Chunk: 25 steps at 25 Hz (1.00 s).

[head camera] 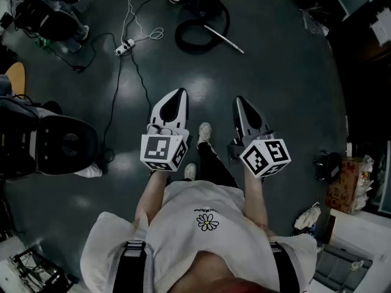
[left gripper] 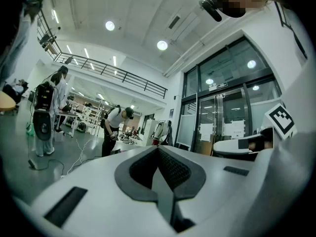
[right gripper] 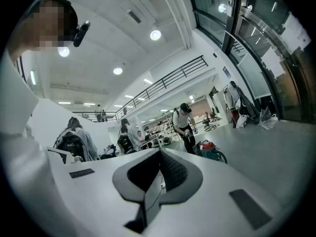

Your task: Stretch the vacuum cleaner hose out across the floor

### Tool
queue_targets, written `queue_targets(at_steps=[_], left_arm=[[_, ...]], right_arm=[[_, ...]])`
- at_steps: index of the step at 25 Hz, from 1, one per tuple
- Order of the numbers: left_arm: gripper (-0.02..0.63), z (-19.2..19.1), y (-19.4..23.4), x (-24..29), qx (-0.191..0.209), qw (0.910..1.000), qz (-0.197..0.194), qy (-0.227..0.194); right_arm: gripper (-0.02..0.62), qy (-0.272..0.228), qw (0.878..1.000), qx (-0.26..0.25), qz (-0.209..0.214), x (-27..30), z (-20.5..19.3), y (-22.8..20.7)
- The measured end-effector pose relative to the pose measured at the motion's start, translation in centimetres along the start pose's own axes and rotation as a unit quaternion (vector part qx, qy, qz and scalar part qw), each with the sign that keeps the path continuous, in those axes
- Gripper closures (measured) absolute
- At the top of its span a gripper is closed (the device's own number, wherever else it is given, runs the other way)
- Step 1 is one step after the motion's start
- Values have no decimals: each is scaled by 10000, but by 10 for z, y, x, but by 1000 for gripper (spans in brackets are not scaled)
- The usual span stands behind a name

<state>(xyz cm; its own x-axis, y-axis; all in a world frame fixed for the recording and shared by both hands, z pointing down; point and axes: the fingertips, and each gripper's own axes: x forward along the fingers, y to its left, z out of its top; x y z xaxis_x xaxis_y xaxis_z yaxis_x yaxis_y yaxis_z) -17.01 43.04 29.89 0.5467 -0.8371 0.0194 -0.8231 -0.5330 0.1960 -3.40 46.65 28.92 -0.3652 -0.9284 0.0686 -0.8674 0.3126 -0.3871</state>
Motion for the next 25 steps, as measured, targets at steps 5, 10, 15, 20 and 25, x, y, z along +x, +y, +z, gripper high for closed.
queue_targets(at_steps=[5,10,15,20,25], left_arm=[[600,-12,21,83,-82,9999,26,90],[600,0,20,150,-43,9994,-77,-348],[600,39,68,282,-81,9998,79,-184],[600,34,85,340,-114,9998,122,-68],[598,19,120,425,226,9993,229,162]], right_arm=[[580,-39,9994,-263,242,60,13,-51],[580,-80,9981,-545,287,94,31,-109],[580,-64,9980,502,388,210,89,-183],[580,-2,9976,367,593,257,102,-214],[578,-176,9987,-16,468,333,121,-249]])
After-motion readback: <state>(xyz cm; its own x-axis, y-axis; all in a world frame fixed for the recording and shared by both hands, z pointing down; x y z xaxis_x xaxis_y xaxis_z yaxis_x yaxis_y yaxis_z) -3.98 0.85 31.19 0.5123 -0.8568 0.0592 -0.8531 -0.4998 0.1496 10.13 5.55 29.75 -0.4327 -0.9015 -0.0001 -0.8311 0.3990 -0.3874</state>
